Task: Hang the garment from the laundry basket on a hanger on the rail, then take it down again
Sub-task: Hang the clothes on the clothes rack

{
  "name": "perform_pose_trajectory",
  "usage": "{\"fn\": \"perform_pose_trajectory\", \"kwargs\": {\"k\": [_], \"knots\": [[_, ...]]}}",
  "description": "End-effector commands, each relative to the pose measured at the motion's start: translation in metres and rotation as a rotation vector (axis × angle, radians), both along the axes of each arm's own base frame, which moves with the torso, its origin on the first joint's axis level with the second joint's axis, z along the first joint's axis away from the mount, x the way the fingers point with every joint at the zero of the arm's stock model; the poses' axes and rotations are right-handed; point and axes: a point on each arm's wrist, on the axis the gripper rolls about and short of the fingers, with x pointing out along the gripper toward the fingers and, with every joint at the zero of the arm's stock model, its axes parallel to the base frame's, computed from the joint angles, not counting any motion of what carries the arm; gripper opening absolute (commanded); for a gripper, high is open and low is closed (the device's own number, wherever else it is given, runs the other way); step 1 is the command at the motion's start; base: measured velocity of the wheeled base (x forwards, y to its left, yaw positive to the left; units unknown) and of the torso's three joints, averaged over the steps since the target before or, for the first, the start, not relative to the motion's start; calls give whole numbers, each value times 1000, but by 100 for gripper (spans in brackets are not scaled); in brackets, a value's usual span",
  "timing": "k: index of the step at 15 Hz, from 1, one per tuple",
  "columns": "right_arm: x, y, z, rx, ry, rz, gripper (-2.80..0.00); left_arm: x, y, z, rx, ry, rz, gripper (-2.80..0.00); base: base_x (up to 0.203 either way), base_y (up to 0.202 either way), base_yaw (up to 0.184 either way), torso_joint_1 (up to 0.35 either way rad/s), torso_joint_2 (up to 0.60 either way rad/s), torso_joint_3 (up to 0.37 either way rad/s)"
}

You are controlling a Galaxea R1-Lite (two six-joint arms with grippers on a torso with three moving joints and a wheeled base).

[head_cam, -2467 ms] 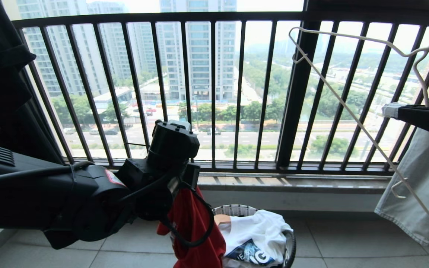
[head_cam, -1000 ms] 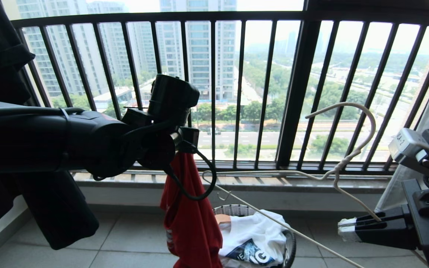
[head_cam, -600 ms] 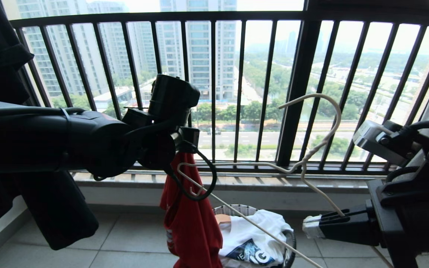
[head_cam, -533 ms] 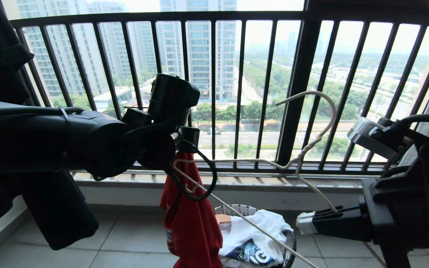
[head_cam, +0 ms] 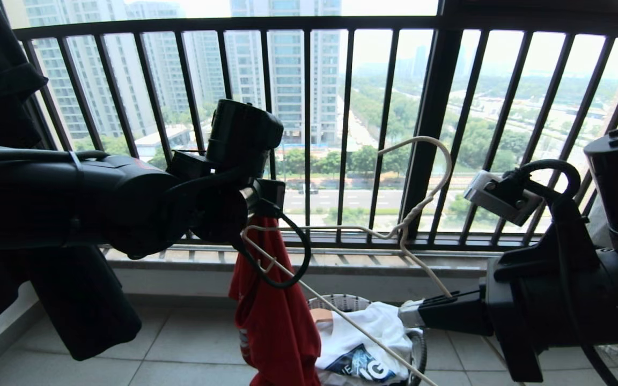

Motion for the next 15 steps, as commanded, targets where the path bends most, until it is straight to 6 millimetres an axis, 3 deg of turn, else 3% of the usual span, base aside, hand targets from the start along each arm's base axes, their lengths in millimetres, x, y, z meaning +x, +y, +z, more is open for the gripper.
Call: {"fn": "perform_pose_trajectory", "kwargs": {"k": [1, 9, 15], "knots": [[4, 1, -2, -12, 2, -21, -280, -4, 3, 5, -8, -11, 3, -280, 0, 0, 0, 0, 0, 0], [15, -1, -5, -40, -19, -103, -280, -14, 3, 7, -4, -11, -17, -280, 0, 0, 0, 0, 0, 0], [16, -3, -3, -26, -40, -115, -280, -28, 4, 11, -40, 9, -131, -280, 0, 0, 0, 0, 0, 0]]}}
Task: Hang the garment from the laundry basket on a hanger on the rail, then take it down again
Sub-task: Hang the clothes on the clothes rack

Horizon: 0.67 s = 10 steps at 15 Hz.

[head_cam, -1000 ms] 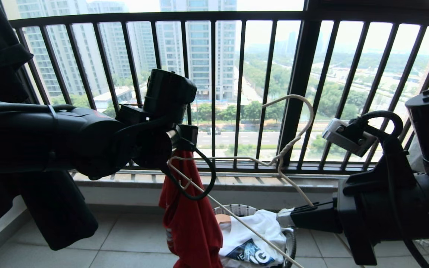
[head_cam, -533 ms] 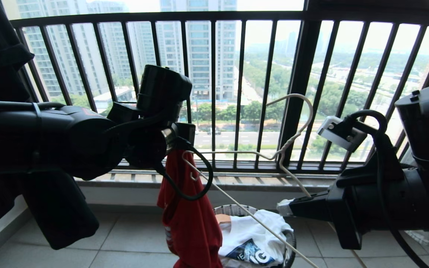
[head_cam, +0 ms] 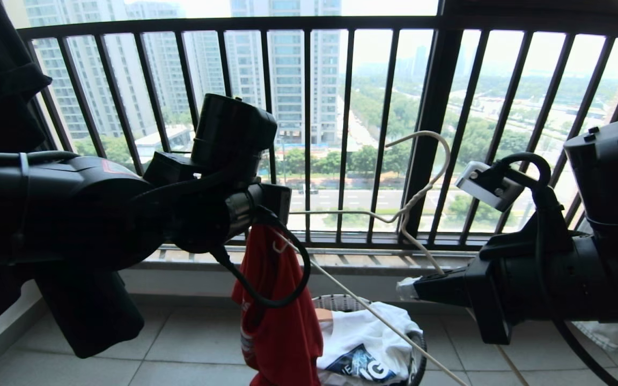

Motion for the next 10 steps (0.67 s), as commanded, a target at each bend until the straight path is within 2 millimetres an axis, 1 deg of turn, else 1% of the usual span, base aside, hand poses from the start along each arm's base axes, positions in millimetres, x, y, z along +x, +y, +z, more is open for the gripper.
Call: {"fn": "perform_pose_trajectory", "kwargs": {"k": [1, 4, 7, 10], "knots": [[-1, -1, 0, -1, -1, 3, -280, -4, 3, 4, -9, -7, -6, -280, 0, 0, 0, 0, 0, 0], [-3, -2, -3, -17, 0, 18, -280, 0, 1, 0, -7, -3, -5, -280, 0, 0, 0, 0, 0, 0], [-8, 3, -7, -31, 4, 55, -280, -4, 0, 4, -30, -1, -50, -280, 0, 0, 0, 0, 0, 0], [-10, 2, -5, -26, -2, 58, -280, -18, -9, 8, -57, -2, -108, -280, 0, 0, 0, 0, 0, 0]]}}
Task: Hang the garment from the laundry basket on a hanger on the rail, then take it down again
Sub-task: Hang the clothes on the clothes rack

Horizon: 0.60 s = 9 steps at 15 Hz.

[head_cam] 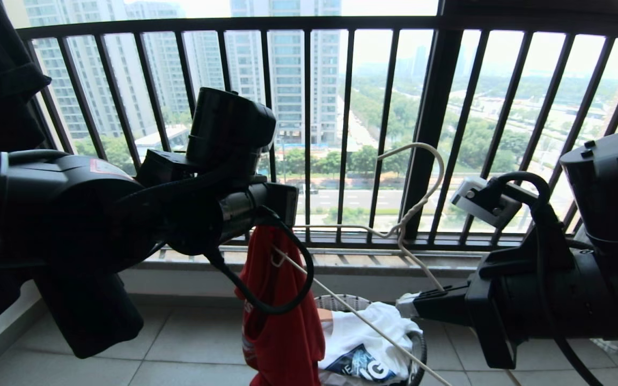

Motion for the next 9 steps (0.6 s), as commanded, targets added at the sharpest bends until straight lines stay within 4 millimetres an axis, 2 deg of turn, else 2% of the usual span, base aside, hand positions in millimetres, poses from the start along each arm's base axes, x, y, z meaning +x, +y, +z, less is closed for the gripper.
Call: {"fn": "perform_pose_trajectory", "kwargs": {"k": [1, 4, 7, 9], "knots": [[-5, -3, 3, 6, -5, 6, -280, -11, -8, 3, -14, -6, -37, -280, 0, 0, 0, 0, 0, 0], [-10, -7, 10, 15, -19, 3, -280, -23, -19, 3, -3, -1, -92, -280, 0, 0, 0, 0, 0, 0], [-10, -13, 15, 28, -39, -20, -280, -37, -10, 17, 24, 6, -109, -280, 0, 0, 0, 0, 0, 0], [-10, -14, 15, 25, -46, -22, -280, -45, -11, 27, 21, 2, -130, -280, 0, 0, 0, 0, 0, 0]]}}
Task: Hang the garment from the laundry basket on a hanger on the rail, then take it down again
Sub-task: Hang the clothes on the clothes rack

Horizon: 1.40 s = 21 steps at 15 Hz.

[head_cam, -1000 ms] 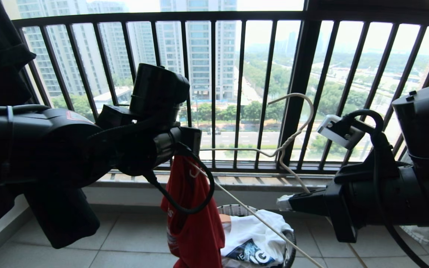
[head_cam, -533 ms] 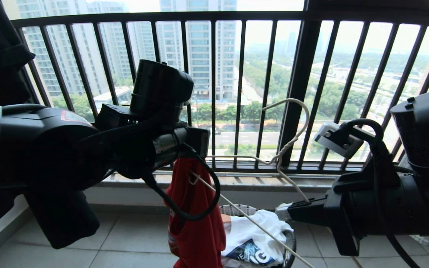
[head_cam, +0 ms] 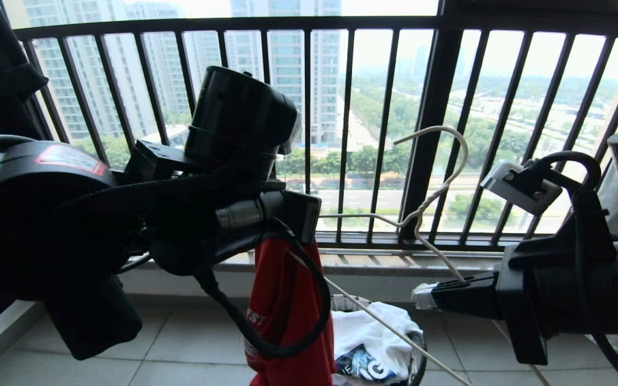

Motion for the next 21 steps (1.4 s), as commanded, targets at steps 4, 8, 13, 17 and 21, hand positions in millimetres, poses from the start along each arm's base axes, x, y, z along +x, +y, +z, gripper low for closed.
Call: {"fn": "perform_pose_trajectory", "kwargs": {"k": [4, 8, 13, 17, 21], "knots": [[2, -3, 1, -34, -40, -60, -280, -25, -6, 28, -22, 16, -56, -280, 0, 0, 0, 0, 0, 0], [11, -17, 2, -61, -81, -119, -280, -40, -10, 43, -67, 124, -50, -280, 0, 0, 0, 0, 0, 0], [9, -18, 4, -63, -87, -116, -280, -39, -25, 42, -119, 219, 38, -280, 0, 0, 0, 0, 0, 0], [7, -20, 3, -75, -94, -108, -280, -6, -12, 39, -84, 135, 259, -280, 0, 0, 0, 0, 0, 0], [7, -20, 3, -76, -94, -108, -280, -2, -6, 48, -110, 114, 274, -280, 0, 0, 0, 0, 0, 0]]}}
